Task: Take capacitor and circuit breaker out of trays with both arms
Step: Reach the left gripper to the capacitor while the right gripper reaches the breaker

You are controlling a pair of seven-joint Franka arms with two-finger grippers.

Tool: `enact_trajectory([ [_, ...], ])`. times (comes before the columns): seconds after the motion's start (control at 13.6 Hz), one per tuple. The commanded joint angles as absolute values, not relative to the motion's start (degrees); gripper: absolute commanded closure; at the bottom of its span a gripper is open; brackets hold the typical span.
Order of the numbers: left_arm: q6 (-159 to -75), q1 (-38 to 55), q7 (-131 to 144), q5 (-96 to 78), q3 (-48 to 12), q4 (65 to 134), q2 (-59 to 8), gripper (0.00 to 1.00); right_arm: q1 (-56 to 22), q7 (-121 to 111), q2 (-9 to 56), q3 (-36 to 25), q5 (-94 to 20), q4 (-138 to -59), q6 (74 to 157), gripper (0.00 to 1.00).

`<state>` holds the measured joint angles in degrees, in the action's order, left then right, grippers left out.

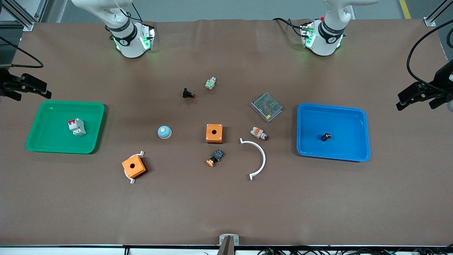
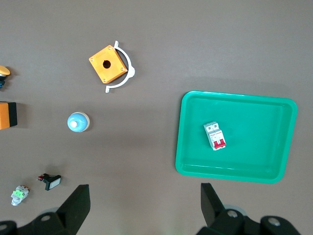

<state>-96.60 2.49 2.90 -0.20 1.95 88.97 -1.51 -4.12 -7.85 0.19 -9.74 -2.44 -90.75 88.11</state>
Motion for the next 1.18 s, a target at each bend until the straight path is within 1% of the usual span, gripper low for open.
enact_trajectory([
  [0.0,-95.54,2.81,3.08,0.96,1.93,88.32,-1.76,0.0,-2.99,-8.61,-1.58,-8.61,-1.49,-92.55,88.68,0.0],
  [0.15,-95.62,3.86,4.31,1.14,1.85,87.89,-2.98,0.0,-2.81,-10.62,-1.58,-8.7,-1.49,-92.9,89.38,0.0],
  [0.29,-95.54,2.99,4.13,0.44,1.85,88.5,-4.13,0.0,-2.72,-11.16,-2.02,-8.7,-1.49,-94.39,90.52,0.0],
  [0.37,-94.75,3.08,3.87,0.27,1.85,88.94,-6.05,0.0,-2.72,-11.68,-2.46,-8.79,-1.49,-95.09,91.31,0.0],
  [0.51,-93.26,3.69,3.6,-0.35,1.58,91.22,-8.25,0.0,-2.38,-14.22,-3.68,-9.05,-1.32,-99.73,96.21,0.0],
  [0.66,-94.65,3.69,3.52,-1.84,0.44,93.16,-11.15,0.0,-0.36,-15.12,-3.69,-9.14,-0.97,-104.57,100.79,0.0],
  [0.74,-95.88,3.6,3.43,-2.19,0.09,94.38,-12.38,0.0,-0.09,-15.29,-3.69,-9.14,0.77,-107.72,104.9,0.0],
  [0.81,-98.85,3.6,3.43,-2.81,-0.7,96.31,-13.35,0.0,0.61,-16.25,-3.52,-9.14,2.88,-110.71,108.77,0.0],
  [1.03,-114.11,3.52,4.04,-2.9,-2.37,108.42,-13.53,0.0,4.73,-23.26,-2.47,-9.14,3.6,-118.45,119.4,0.0],
  [1.1,-118.96,3.78,4.3,-2.9,-2.37,111.42,-14.23,0.0,6.31,-25.64,-1.42,-9.14,3.6,-120.91,123.45,0.0],
])
